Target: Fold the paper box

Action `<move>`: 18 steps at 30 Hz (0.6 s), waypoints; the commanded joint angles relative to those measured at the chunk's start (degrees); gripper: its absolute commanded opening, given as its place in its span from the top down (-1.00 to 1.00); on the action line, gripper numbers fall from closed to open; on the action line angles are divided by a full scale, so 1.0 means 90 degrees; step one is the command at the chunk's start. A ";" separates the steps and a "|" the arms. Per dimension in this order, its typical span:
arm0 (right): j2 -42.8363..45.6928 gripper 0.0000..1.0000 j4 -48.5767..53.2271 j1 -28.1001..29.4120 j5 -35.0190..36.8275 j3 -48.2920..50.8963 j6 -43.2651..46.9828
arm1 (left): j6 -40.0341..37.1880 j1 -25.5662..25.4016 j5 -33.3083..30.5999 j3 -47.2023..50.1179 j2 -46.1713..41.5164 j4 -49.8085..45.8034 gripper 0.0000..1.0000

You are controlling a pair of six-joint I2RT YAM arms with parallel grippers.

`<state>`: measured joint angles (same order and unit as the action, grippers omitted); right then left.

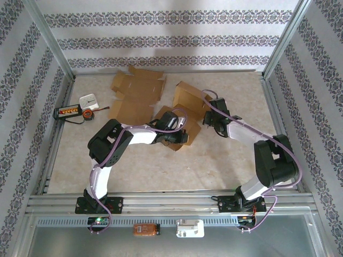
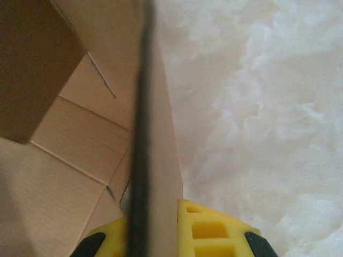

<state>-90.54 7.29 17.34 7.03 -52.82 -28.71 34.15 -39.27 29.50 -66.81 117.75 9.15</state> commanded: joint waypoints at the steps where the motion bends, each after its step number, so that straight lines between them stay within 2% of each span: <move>1: -0.0143 0.86 0.0610 -0.0058 -0.0400 -0.0444 -0.0573 | 0.0016 -0.0022 0.0085 -0.0156 0.0202 0.0043 1.00; 10: -0.0260 0.84 0.0777 0.0062 -0.0454 -0.0610 -0.1811 | -0.0225 -0.0022 -0.0032 -0.0586 0.0349 -0.0317 1.00; 18: -0.0121 0.83 0.1217 0.0308 0.0260 -0.0744 -0.1682 | -0.0036 -0.0022 -0.0014 -0.0683 0.0516 -0.0128 1.00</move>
<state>-92.16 15.05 19.40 6.72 -57.82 -42.26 33.50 -39.27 29.87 -71.77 120.99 7.88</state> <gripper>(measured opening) 0.085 0.048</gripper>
